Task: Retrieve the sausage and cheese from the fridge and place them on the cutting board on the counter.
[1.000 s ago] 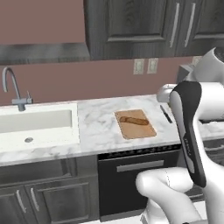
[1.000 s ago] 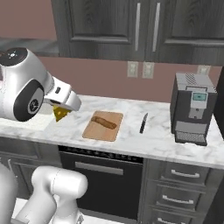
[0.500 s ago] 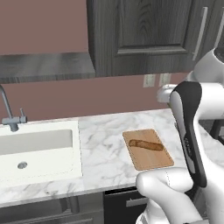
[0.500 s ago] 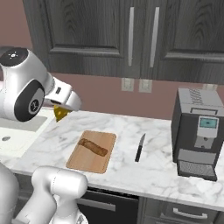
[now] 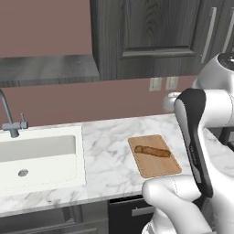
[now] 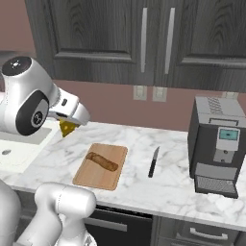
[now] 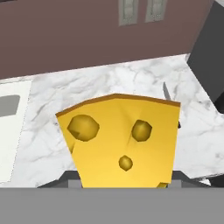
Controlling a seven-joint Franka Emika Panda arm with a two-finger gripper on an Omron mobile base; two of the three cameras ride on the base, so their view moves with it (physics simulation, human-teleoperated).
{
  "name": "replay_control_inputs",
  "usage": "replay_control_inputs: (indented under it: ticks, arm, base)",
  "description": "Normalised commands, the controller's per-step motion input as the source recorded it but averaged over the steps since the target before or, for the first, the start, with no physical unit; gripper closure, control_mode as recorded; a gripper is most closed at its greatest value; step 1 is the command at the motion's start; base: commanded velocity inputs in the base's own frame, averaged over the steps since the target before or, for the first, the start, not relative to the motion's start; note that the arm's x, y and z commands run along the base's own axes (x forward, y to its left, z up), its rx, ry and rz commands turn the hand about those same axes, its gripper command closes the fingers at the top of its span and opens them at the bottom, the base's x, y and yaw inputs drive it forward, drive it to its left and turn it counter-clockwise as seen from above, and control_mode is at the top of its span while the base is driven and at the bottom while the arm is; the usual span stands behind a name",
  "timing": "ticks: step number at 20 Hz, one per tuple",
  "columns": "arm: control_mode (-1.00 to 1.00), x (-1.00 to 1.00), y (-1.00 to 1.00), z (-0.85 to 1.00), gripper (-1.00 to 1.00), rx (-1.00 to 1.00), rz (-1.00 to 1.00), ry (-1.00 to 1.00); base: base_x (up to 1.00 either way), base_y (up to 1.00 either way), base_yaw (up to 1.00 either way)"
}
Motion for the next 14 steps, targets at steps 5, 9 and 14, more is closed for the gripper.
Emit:
replay_control_inputs:
  ticks: [5,9,14]
  arm:
    - [-1.0,0.25,0.04,-0.57,1.0,-0.08,0.03,0.02]
    - [-1.0,0.31,-0.02,-0.37,1.0,-0.01,0.15,0.05]
    - [-1.0,0.49,-0.09,-0.42,1.0,0.0,0.22,0.07]
  base:
    - [0.0,0.0,0.0]
    - [0.0,0.0,0.0]
    - [0.0,0.0,0.0]
